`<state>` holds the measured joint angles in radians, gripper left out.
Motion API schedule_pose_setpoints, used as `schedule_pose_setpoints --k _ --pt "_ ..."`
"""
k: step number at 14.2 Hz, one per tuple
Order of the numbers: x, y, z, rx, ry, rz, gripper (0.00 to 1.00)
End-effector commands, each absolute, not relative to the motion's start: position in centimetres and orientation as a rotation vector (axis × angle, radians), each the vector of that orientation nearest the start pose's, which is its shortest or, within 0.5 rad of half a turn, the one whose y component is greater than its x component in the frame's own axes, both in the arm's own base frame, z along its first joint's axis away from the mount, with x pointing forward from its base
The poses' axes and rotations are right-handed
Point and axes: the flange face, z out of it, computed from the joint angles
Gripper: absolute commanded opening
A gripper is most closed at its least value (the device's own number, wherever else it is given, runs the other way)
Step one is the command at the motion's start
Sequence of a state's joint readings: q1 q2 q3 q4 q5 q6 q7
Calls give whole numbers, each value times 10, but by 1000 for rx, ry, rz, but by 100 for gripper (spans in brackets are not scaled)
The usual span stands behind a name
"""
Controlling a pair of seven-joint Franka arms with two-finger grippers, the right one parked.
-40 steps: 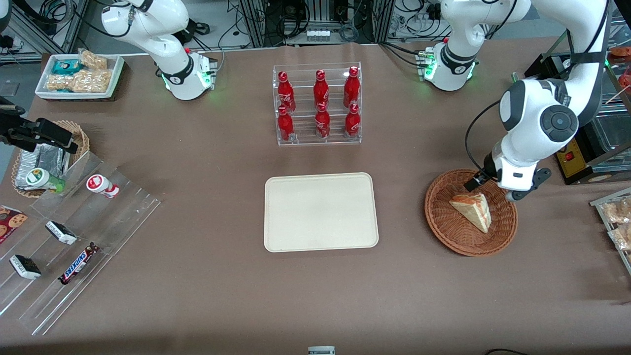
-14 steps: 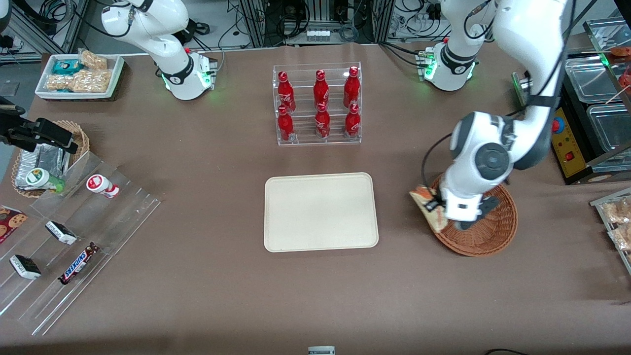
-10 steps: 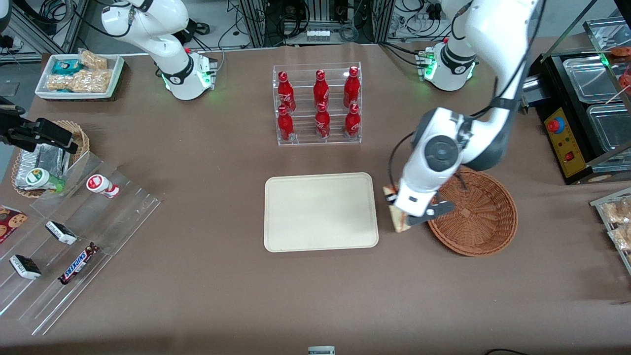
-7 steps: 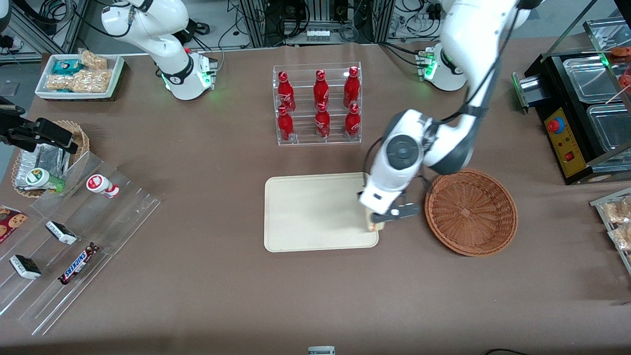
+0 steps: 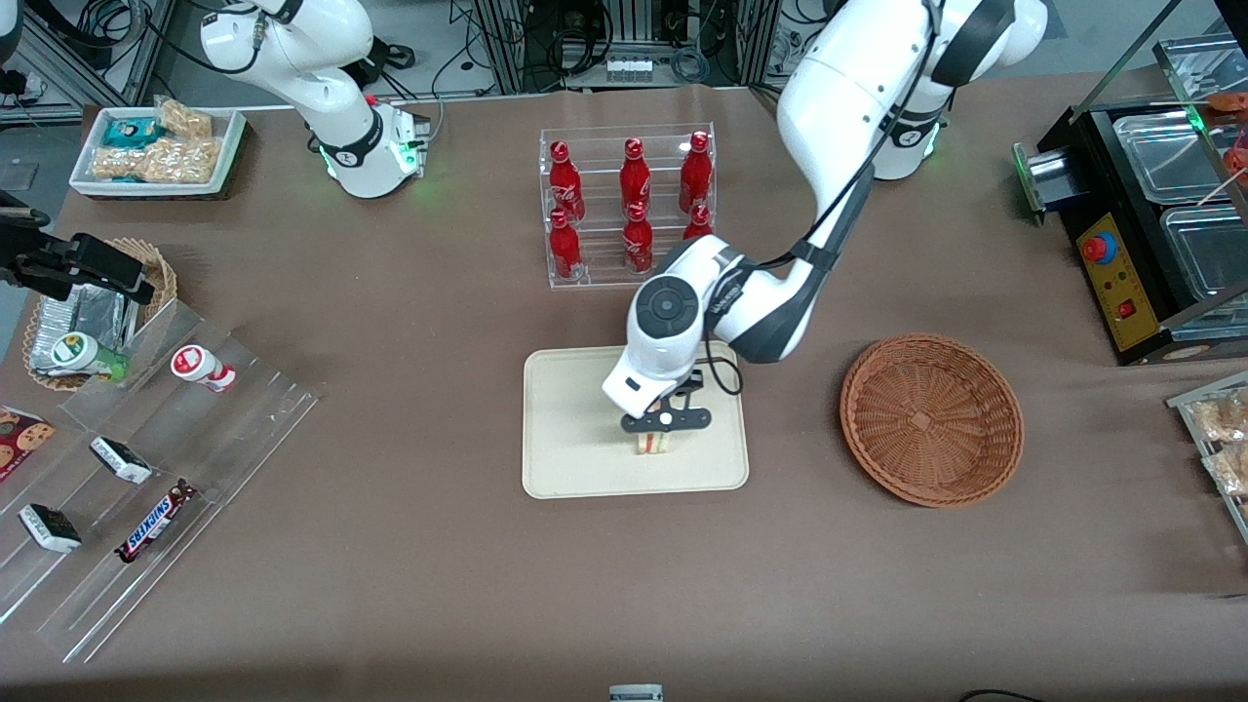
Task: Place sandwich from basket to tray
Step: 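Lower the sandwich onto the tray and open the left gripper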
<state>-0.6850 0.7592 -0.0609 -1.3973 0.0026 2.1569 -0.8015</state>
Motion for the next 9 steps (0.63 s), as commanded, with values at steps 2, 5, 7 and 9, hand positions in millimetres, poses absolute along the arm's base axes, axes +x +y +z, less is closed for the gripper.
schedule_pose_setpoints --k 2,5,7,9 --pt "543 -509 249 -3161 -183 25 18" --pt "545 -507 259 -3159 -265 13 100" --pt "545 -505 294 -3167 -270 -24 100" --pt "542 -501 338 -3172 -266 -40 100"
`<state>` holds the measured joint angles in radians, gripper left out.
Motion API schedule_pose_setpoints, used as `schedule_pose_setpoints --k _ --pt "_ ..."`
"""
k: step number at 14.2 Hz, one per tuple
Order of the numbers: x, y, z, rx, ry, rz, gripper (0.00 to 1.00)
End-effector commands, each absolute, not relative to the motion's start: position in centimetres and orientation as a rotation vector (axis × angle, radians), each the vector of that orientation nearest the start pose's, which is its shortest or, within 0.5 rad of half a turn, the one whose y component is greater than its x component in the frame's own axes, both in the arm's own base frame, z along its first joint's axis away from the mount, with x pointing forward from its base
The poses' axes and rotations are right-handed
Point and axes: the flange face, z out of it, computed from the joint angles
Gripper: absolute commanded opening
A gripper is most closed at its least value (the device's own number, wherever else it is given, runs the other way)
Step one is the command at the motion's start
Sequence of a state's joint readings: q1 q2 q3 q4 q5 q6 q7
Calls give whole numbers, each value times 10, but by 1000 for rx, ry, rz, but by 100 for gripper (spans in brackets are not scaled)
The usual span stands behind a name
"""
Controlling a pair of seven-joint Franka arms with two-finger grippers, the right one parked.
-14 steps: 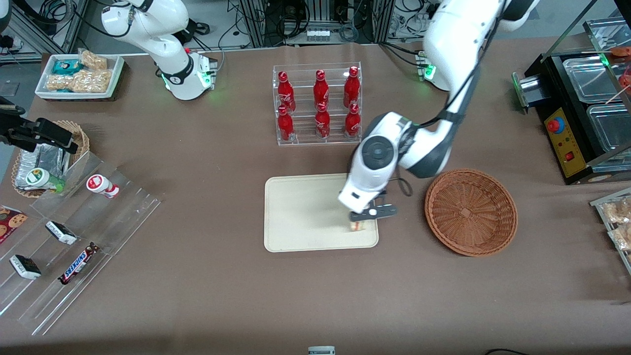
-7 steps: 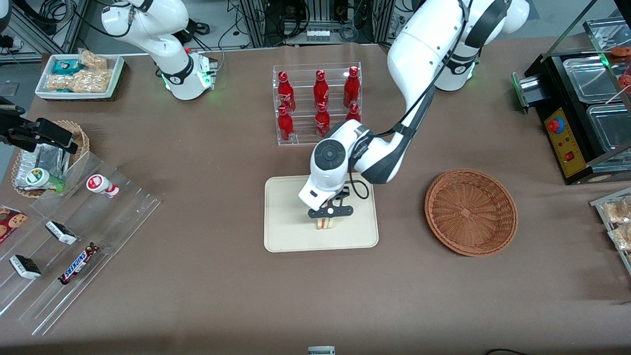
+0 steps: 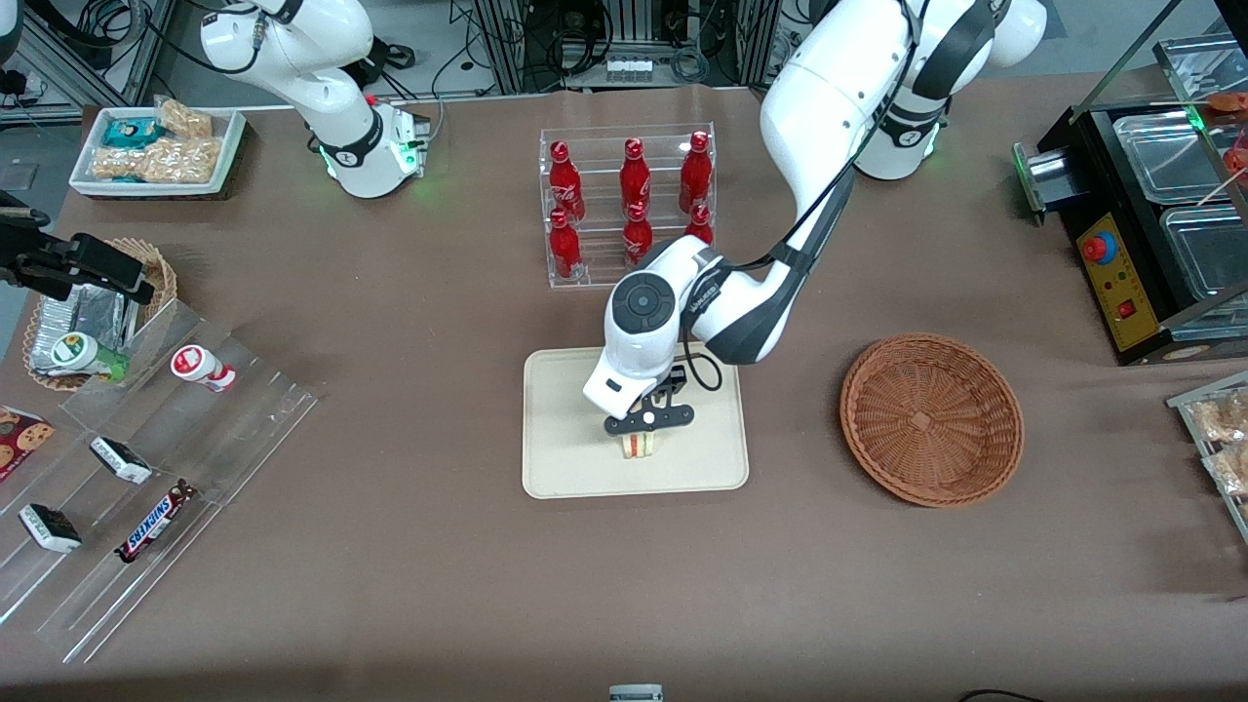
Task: Place sandwich from basket to tray
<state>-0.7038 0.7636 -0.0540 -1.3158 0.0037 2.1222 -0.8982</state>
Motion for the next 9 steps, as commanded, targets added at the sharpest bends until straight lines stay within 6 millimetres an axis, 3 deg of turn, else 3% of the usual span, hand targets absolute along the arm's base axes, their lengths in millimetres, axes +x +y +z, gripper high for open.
schedule_pose_setpoints --k 1,2,4,7,9 --pt "544 -492 360 -3170 -266 -47 100" --pt "541 -485 382 -3165 -271 -47 100" --pt "546 -446 412 -3143 -344 -43 100" --pt "574 -385 438 -3124 -489 -42 100" --pt "578 -368 444 -3102 -518 -24 100"
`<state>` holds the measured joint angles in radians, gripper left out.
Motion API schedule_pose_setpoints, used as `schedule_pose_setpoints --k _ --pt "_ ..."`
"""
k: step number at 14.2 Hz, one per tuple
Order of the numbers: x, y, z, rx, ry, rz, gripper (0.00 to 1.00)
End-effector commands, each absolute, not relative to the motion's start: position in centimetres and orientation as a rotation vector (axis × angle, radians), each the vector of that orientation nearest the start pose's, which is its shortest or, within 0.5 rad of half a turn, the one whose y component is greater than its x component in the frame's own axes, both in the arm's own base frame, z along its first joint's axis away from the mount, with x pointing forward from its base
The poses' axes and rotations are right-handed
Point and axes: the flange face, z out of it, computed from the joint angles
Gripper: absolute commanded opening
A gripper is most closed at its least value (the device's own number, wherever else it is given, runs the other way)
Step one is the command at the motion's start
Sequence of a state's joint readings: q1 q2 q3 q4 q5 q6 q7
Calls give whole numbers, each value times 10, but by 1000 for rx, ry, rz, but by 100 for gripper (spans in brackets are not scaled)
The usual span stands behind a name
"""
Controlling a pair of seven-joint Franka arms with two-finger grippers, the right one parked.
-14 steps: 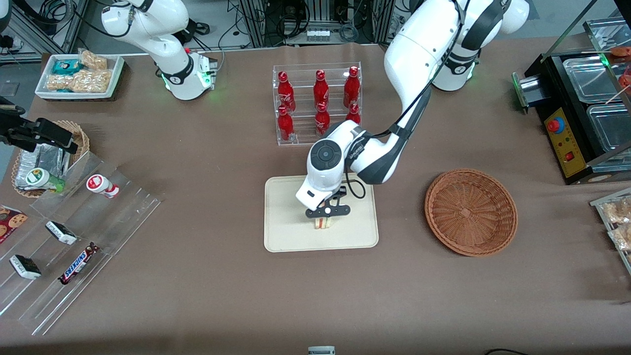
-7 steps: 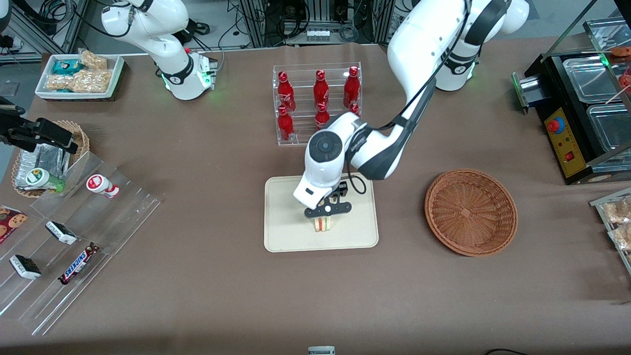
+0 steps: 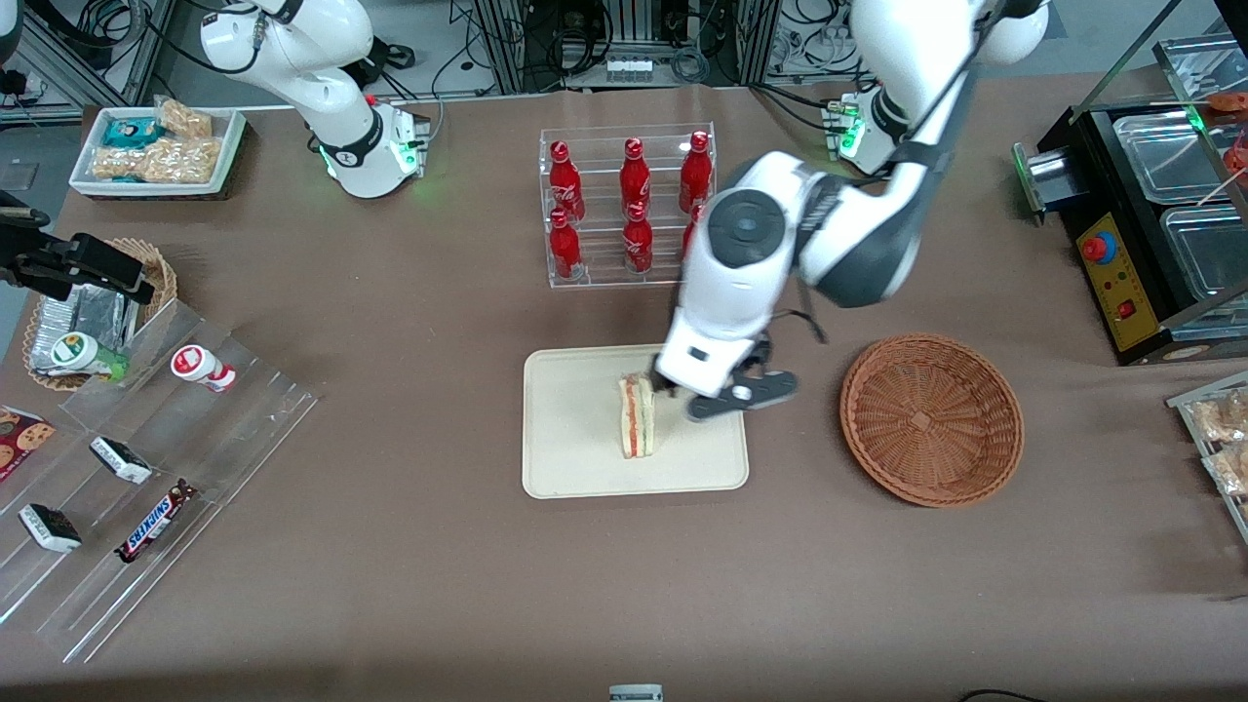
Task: Place sandwich from basket to tray
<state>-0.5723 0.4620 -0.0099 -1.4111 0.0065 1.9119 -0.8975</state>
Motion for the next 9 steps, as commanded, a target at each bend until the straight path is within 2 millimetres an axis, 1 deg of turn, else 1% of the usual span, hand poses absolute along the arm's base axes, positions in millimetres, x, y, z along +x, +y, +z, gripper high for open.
schedule_pose_setpoints --k 1,3,4,5,7,9 --pt "582 -355 444 -3088 -544 -12 100" --pt "581 -329 454 -3075 -582 -7 100" --pt "583 -311 458 -3076 -570 -5 100" --pt "580 -293 463 -3077 -515 13 100" --pt "586 -247 475 -3066 -463 61 100" --pt "590 -214 483 -3061 -403 107 100"
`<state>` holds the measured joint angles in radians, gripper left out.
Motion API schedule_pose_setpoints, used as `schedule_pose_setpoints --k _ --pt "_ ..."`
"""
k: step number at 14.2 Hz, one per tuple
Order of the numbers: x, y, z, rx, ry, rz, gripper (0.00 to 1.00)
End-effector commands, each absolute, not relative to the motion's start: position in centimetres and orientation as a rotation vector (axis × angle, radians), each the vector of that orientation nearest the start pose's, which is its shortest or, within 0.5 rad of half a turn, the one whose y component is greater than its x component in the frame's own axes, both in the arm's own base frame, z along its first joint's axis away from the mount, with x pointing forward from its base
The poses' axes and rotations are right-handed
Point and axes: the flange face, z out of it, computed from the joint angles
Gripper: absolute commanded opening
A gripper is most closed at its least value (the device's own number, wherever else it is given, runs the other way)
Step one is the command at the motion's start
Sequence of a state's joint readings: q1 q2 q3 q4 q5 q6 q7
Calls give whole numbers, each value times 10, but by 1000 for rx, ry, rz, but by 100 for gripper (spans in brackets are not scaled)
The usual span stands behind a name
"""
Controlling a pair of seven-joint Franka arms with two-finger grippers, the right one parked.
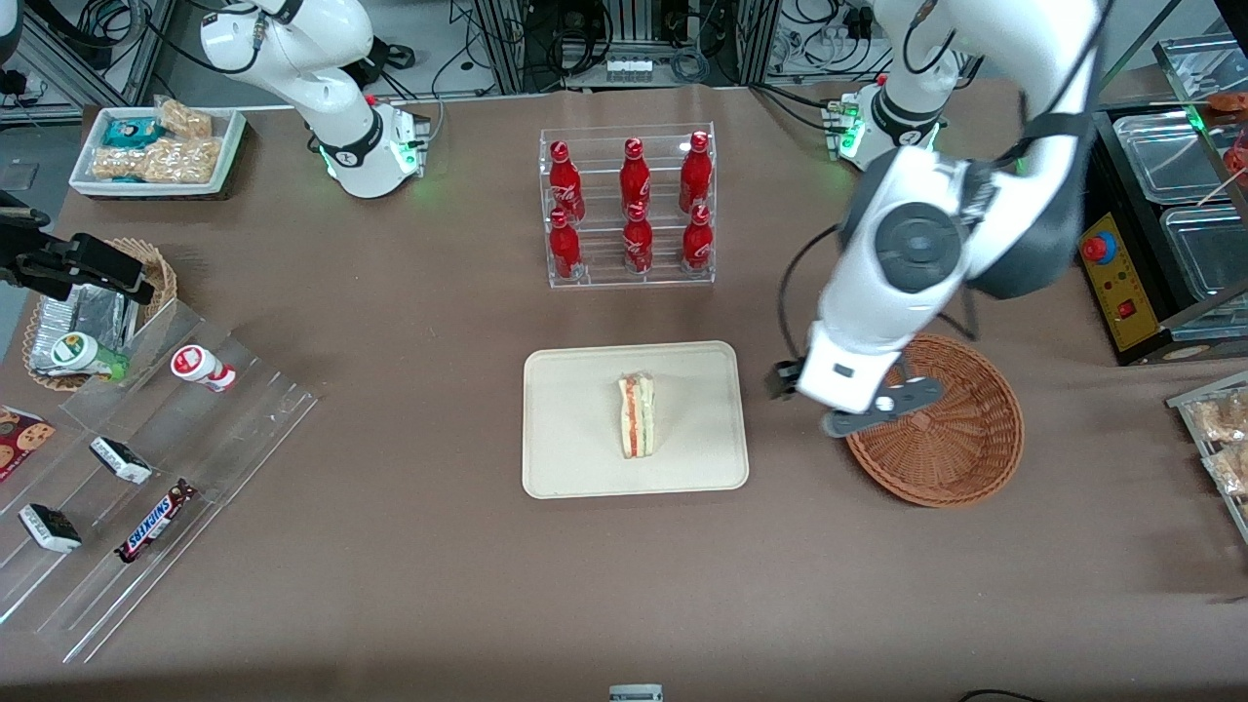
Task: Place sandwich from basket to tray
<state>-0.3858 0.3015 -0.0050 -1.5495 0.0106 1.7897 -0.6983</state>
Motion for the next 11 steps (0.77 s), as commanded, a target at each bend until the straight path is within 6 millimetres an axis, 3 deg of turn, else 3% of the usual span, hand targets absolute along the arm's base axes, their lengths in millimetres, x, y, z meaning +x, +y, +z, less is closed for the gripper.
schedule_pose_setpoints --k 1,3,5,11 --pt "590 -203 485 -3062 -382 117 100" --pt "586 -161 498 -3086 -365 116 100" --pt "585 -131 516 -3115 -279 109 100" --pt "559 -60 583 -3139 124 80 100"
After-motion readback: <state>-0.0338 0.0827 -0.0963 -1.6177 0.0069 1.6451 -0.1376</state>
